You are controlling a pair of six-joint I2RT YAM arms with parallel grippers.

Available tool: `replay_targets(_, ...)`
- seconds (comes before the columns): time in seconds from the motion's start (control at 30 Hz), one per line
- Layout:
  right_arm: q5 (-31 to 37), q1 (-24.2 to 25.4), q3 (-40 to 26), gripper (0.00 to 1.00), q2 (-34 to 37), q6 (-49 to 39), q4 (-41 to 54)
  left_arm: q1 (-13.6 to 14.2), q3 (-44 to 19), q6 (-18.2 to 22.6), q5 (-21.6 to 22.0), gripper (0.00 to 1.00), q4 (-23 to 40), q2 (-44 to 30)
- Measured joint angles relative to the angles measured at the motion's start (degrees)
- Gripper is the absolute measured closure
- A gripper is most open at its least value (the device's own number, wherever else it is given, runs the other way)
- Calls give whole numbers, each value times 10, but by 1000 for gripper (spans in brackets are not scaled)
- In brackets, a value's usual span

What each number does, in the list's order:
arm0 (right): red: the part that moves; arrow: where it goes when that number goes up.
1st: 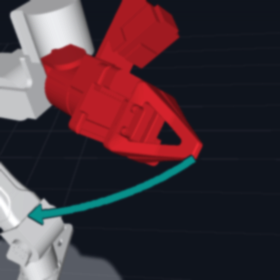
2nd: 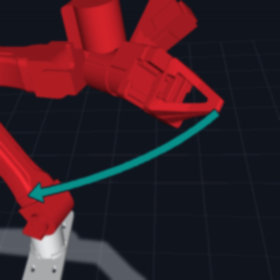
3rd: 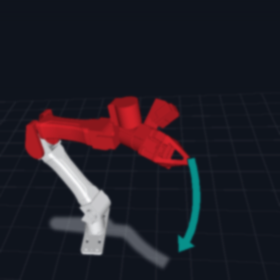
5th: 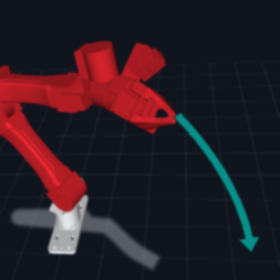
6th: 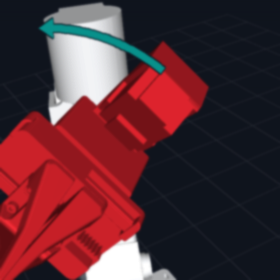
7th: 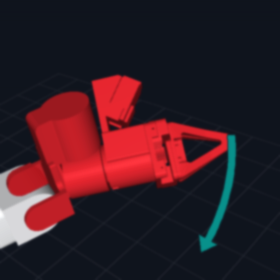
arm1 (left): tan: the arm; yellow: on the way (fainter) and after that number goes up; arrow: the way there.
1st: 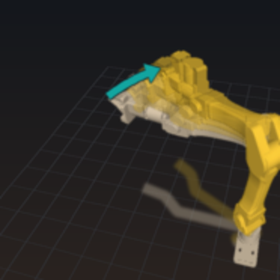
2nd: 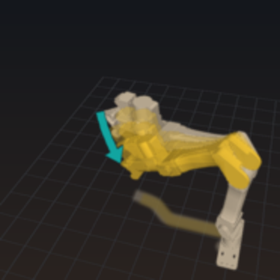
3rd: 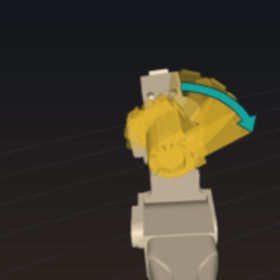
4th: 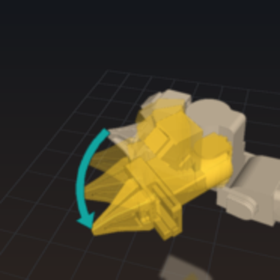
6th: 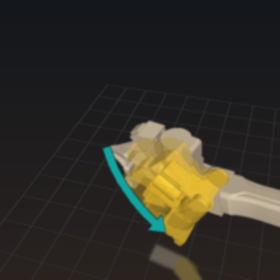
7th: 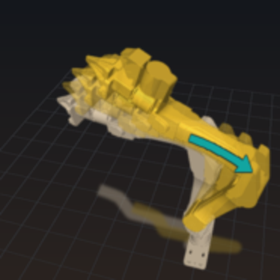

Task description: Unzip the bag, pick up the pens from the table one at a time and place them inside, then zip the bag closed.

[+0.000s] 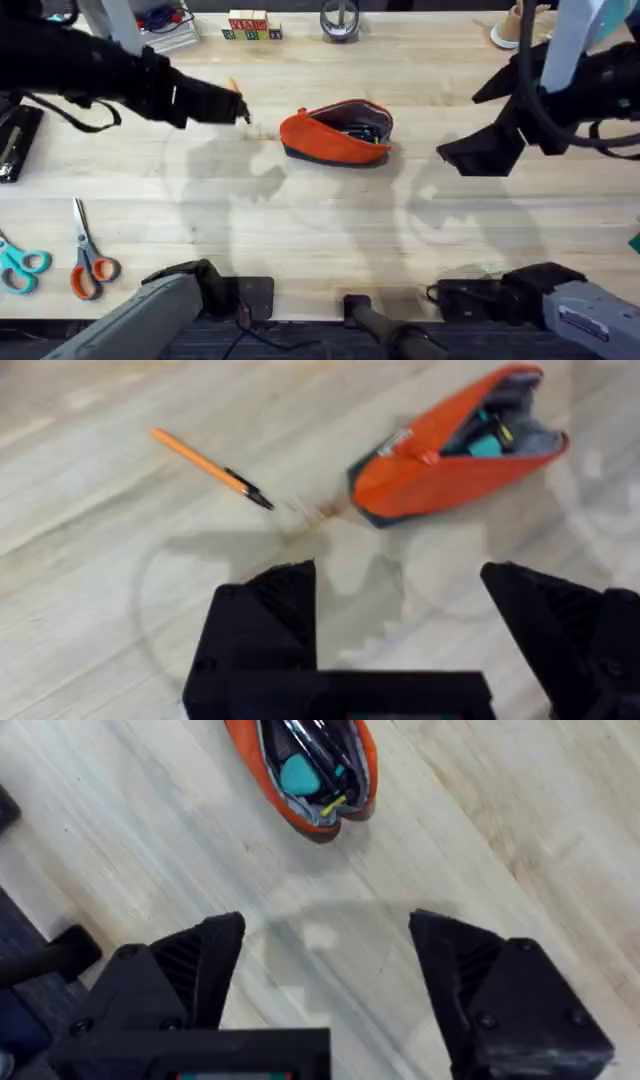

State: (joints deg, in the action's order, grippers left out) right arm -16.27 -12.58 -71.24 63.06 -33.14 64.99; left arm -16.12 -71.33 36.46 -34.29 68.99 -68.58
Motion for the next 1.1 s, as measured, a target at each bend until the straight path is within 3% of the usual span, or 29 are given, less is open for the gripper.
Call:
replay_targets(0.23,0,0,0,6,0,6,0,1,0,-170,52,7,-107,-8)
replay_targets(0.57,0,0,0,5,0,6,0,39,0,-351,180,6,-174,-36)
replay_targets(0.93,0,0,0,5,0,6,0,98,-69,-464,294,6,-144,-116)
replay_targets(1.1,0,0,0,5,0,6,0,102,-129,-495,314,6,-99,-176)
